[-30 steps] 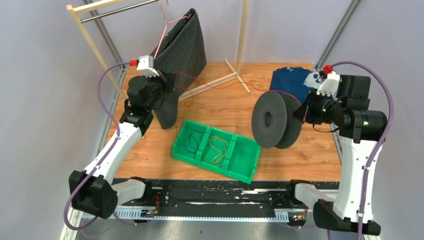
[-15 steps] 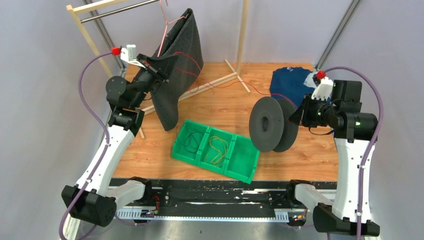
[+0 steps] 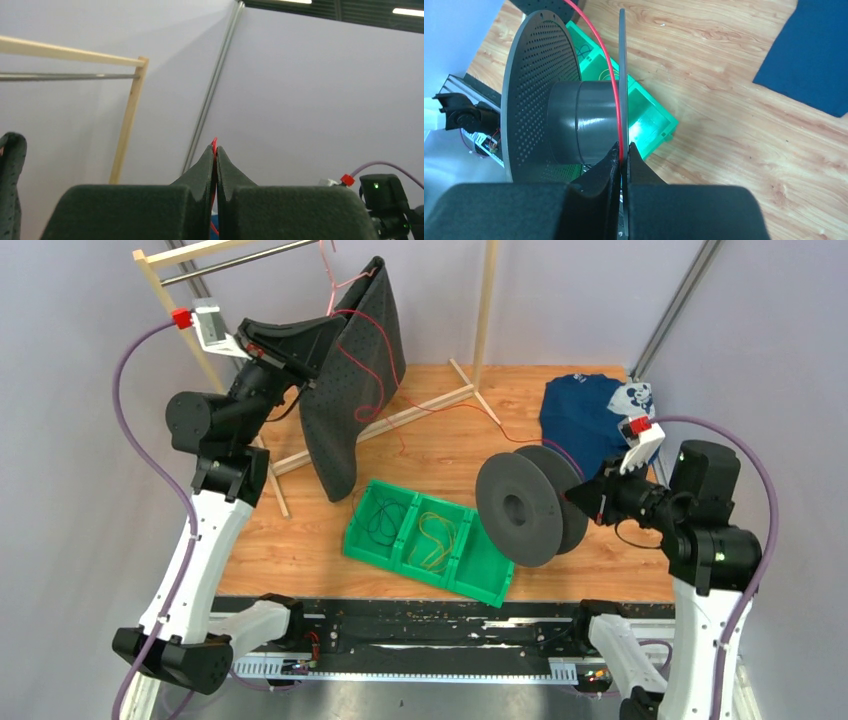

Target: Wrap the cables

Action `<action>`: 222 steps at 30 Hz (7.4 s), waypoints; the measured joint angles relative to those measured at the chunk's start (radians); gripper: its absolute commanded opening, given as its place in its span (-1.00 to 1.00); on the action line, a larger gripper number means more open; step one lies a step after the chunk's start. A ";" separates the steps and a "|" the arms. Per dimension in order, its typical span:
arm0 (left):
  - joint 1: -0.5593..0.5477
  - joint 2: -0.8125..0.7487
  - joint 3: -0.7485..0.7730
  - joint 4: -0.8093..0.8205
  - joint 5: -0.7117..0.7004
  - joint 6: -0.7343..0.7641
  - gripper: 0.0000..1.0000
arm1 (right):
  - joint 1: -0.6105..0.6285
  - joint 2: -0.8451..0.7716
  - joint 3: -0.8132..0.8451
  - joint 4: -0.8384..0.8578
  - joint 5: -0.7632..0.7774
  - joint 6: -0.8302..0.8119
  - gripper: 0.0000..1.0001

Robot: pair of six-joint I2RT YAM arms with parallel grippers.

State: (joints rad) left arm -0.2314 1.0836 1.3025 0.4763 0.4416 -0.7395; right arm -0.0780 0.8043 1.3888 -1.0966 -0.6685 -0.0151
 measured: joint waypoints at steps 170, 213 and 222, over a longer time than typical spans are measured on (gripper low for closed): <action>-0.465 0.347 -0.014 -0.414 0.161 0.404 -0.43 | 0.482 0.180 0.423 0.185 0.362 0.137 -0.98; -0.334 0.195 -0.286 -0.335 -0.081 0.501 0.73 | 0.482 0.385 0.694 0.458 0.801 0.309 -0.98; -0.334 0.253 -0.359 -0.192 -0.079 0.273 0.72 | 0.483 0.396 0.694 0.461 0.801 0.305 -0.98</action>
State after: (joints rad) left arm -0.5655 1.3361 0.9432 0.2840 0.3626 -0.4664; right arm 0.4046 1.2007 2.0827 -0.6353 0.1322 0.2901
